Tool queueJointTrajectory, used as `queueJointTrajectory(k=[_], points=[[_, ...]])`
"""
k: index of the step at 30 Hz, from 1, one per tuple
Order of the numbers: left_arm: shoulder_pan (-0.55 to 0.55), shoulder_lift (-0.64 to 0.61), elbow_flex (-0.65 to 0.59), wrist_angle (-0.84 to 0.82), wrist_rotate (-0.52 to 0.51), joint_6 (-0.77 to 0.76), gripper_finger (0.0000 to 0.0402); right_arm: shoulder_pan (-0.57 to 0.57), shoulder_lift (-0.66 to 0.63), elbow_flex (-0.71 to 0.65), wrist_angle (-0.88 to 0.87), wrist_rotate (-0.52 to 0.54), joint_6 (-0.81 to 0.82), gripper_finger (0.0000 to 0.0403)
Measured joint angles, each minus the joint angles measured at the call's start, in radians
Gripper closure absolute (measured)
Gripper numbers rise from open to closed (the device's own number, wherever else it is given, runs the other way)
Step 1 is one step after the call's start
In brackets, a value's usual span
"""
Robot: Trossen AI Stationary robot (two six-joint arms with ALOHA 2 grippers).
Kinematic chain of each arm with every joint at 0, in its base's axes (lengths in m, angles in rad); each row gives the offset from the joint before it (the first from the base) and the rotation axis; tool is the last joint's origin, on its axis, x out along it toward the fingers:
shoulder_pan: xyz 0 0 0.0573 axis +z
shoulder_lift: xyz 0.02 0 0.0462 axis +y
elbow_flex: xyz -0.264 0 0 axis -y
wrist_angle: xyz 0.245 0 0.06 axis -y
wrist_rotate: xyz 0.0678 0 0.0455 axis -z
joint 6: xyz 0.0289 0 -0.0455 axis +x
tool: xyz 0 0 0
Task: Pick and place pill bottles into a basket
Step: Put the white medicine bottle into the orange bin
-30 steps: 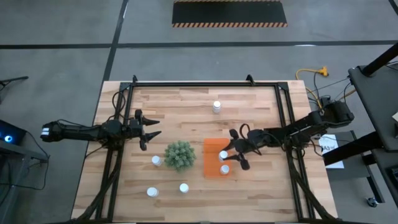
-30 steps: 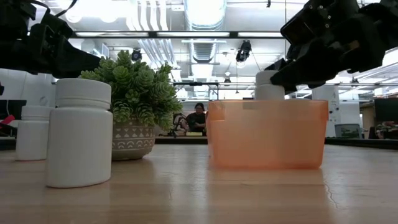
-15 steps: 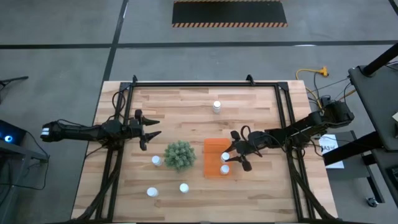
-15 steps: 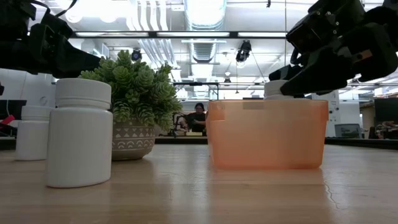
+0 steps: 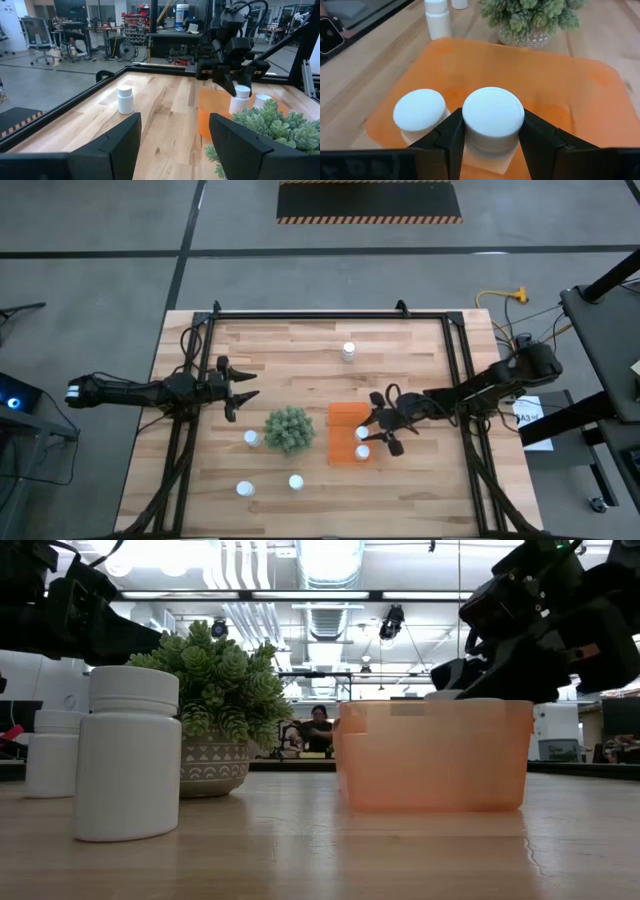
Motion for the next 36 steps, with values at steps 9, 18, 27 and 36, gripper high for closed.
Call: queueJointTrajectory(k=[9, 18, 27, 36], points=[[0.000, 0.000, 0.000, 0.000, 0.000, 0.000, 0.0184, 0.000, 0.079, 0.038, 0.036, -0.035, -0.011, 0.0259], [0.000, 0.000, 0.000, 0.000, 0.000, 0.000, 0.0184, 0.000, 0.065, 0.043, 0.022, -0.043, -0.026, 0.0259], [0.000, 0.000, 0.000, 0.000, 0.000, 0.000, 0.0184, 0.000, 0.068, 0.043, 0.021, -0.023, -0.032, 0.0259], [0.000, 0.000, 0.000, 0.000, 0.000, 0.000, 0.0184, -0.001, 0.060, 0.043, 0.017, -0.022, -0.026, 0.0259]])
